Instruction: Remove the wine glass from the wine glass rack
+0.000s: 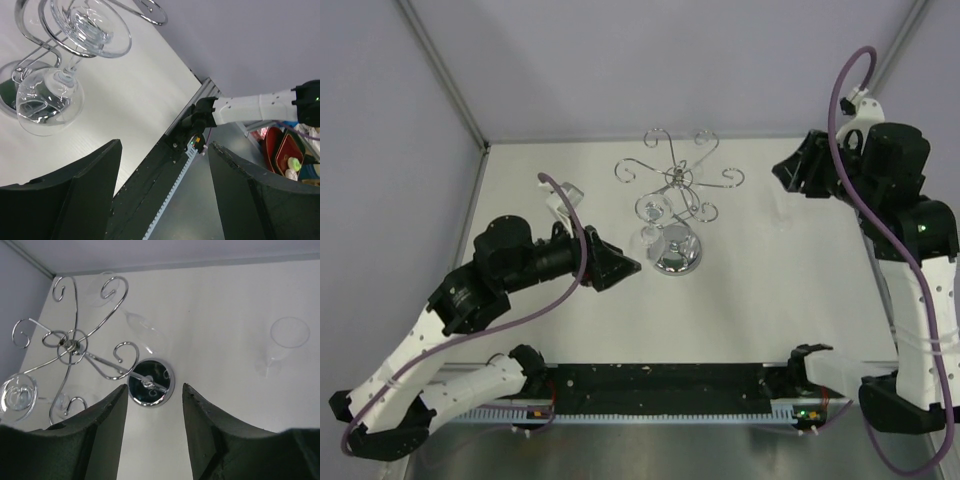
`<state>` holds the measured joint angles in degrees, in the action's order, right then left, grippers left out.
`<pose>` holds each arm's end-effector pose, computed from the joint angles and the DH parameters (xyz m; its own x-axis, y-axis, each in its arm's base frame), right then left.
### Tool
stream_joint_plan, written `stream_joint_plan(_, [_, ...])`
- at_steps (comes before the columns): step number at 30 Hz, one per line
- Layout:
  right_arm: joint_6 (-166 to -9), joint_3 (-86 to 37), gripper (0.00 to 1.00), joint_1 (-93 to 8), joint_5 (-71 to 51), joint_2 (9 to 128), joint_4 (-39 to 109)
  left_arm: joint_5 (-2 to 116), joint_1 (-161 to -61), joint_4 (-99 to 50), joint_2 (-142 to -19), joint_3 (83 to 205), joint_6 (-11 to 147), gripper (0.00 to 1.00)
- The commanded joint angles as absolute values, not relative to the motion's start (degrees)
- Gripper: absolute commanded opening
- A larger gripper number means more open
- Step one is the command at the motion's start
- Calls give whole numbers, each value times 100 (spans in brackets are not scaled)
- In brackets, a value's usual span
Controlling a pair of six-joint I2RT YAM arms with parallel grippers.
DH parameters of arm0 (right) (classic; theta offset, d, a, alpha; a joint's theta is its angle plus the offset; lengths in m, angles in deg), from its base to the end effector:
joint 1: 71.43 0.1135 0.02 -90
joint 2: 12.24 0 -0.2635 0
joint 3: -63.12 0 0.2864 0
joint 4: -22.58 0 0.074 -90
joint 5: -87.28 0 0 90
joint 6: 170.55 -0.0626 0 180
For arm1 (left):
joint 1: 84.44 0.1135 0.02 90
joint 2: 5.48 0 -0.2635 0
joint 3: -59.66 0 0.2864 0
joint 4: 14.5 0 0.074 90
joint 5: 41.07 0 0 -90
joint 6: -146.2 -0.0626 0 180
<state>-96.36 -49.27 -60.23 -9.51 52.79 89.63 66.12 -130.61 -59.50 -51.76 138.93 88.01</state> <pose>0.2251 0.0521 0.5172 -0.4003 0.1965 -0.8951 -0.2006 0.9343 0.2948 0.1314 -0.1636 0.4320 -0.5912 -0.1112 -0.7988 0.6798 0.4641 -0.5678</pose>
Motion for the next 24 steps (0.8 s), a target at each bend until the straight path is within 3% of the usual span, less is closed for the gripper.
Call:
stream_joint_plan(1, [-9883, -4320, 50, -5948, -2177, 4842, 8223, 6019, -13032, -5613, -5259, 14294, 9460, 76])
stream_joint_plan(10, [-10533, -3547, 53, -5816, -3813, 4217, 7415, 5859, -13014, -5516, -5891, 14883, 9908, 76])
stream_joint_plan(24, [-10754, -3142, 52, -5816, -3981, 3698, 7097, 6351, -12242, -5385, -6401, 14963, 10199, 76])
